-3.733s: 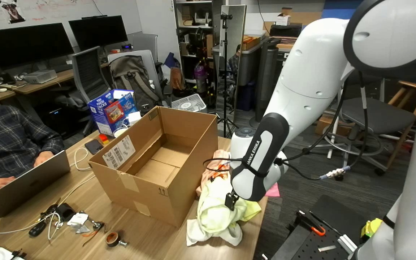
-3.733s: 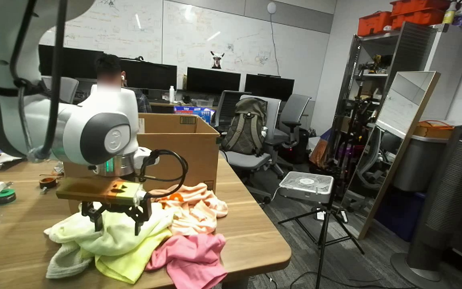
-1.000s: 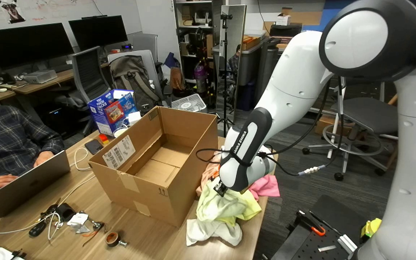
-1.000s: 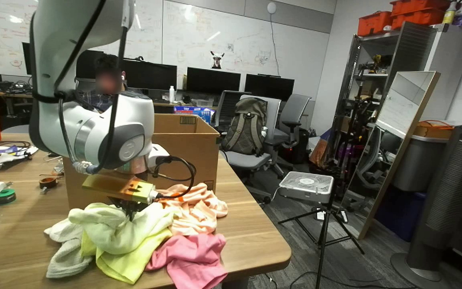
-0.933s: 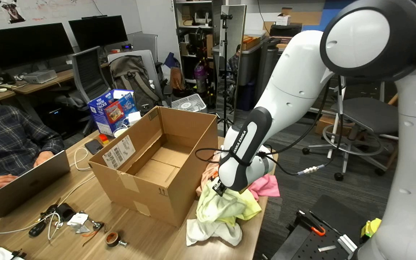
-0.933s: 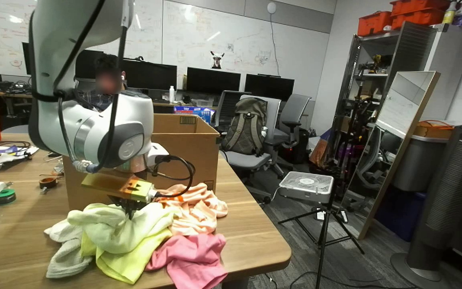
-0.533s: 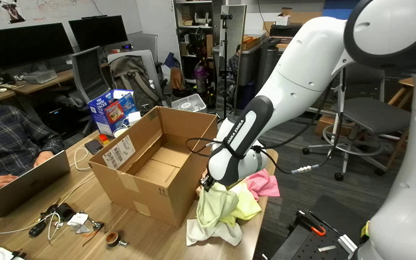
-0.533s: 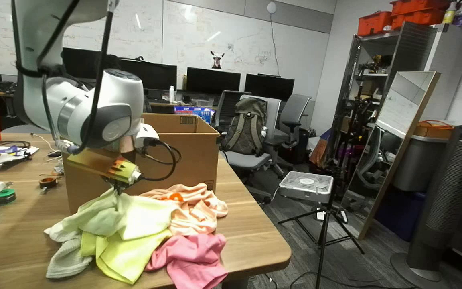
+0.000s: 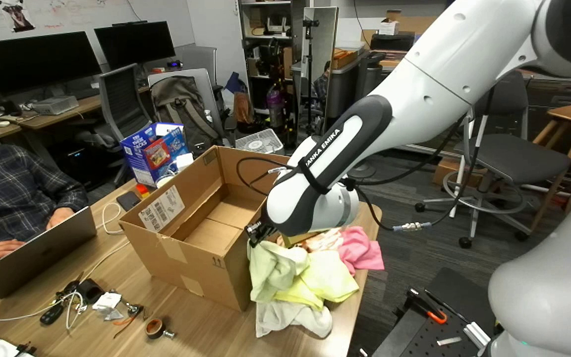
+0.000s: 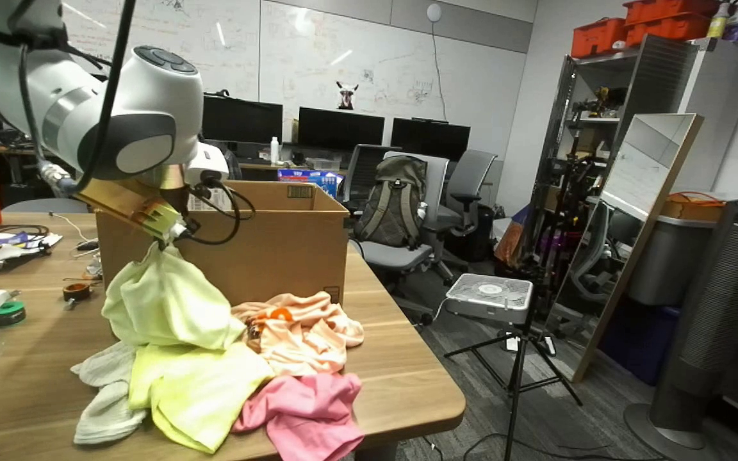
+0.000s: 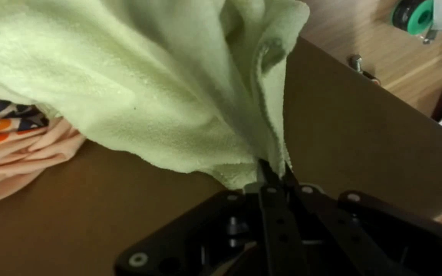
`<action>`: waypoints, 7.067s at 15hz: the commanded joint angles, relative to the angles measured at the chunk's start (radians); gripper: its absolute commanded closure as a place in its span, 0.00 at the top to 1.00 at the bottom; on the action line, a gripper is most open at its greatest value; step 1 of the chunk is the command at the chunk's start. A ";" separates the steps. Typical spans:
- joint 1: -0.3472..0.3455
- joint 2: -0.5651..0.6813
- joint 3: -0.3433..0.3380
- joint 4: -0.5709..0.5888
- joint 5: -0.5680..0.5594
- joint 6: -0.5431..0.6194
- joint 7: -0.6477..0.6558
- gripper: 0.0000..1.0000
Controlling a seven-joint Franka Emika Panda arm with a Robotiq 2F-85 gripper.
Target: Put the yellow and pink clothes inside the box
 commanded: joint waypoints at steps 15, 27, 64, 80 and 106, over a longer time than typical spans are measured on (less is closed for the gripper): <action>-0.880 0.113 0.985 -0.062 0.007 0.095 0.025 0.01; -1.163 0.245 1.386 -0.061 0.036 0.070 0.159 0.01; -1.298 -0.385 1.475 0.206 0.610 0.284 -0.257 0.51; -1.195 -0.286 1.464 0.197 1.497 0.520 -1.139 1.00; -0.818 -0.344 0.848 0.557 2.171 0.959 -2.026 1.00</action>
